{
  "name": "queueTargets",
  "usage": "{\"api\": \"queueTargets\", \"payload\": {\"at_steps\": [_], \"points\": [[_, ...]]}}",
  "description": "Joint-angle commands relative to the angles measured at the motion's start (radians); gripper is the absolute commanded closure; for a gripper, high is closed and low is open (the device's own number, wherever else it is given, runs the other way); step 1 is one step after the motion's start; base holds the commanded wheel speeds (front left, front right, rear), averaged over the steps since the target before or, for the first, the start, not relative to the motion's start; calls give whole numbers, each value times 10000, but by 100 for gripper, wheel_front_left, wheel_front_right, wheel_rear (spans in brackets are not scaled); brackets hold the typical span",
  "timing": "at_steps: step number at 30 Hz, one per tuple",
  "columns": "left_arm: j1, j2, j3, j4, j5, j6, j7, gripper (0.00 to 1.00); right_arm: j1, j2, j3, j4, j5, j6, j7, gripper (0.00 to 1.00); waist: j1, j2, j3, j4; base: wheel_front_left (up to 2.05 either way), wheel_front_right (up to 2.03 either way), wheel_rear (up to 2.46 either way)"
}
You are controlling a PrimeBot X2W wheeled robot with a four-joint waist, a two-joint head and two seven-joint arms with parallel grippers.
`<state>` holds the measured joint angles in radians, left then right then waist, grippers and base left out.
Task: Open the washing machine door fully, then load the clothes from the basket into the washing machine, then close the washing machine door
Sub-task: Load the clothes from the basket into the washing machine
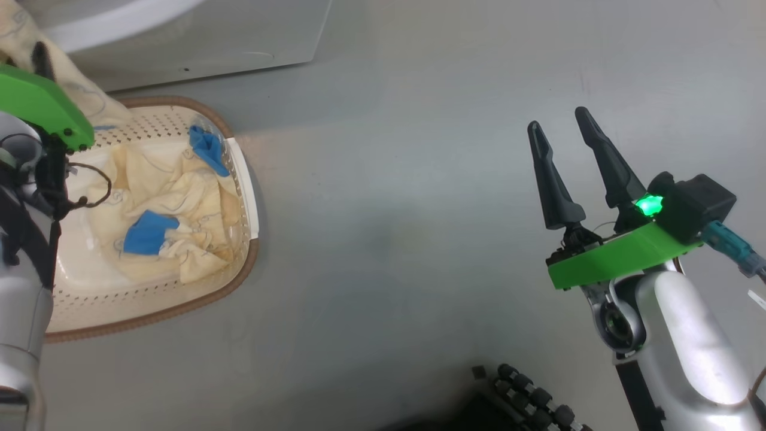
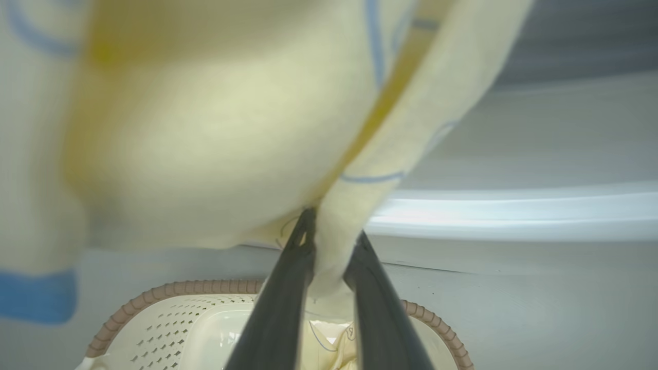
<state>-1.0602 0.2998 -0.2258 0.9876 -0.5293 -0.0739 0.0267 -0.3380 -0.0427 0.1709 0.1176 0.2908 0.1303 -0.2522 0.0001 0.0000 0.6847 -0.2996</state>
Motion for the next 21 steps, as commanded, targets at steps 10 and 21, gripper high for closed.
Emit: {"api": "queueTargets", "payload": {"at_steps": [10,21], "points": [[-358,314,-1,265,-9,47,-12,100,131,-75,-93,-267,-55,4,-95,0,-1,0,-237,432,0,0,0],[-41,834,-343,-1862,78,56,1194,100,376,-75,-371,-367,-400,4,-95,0,-1,0,-673,1078,0,0,0]]}}
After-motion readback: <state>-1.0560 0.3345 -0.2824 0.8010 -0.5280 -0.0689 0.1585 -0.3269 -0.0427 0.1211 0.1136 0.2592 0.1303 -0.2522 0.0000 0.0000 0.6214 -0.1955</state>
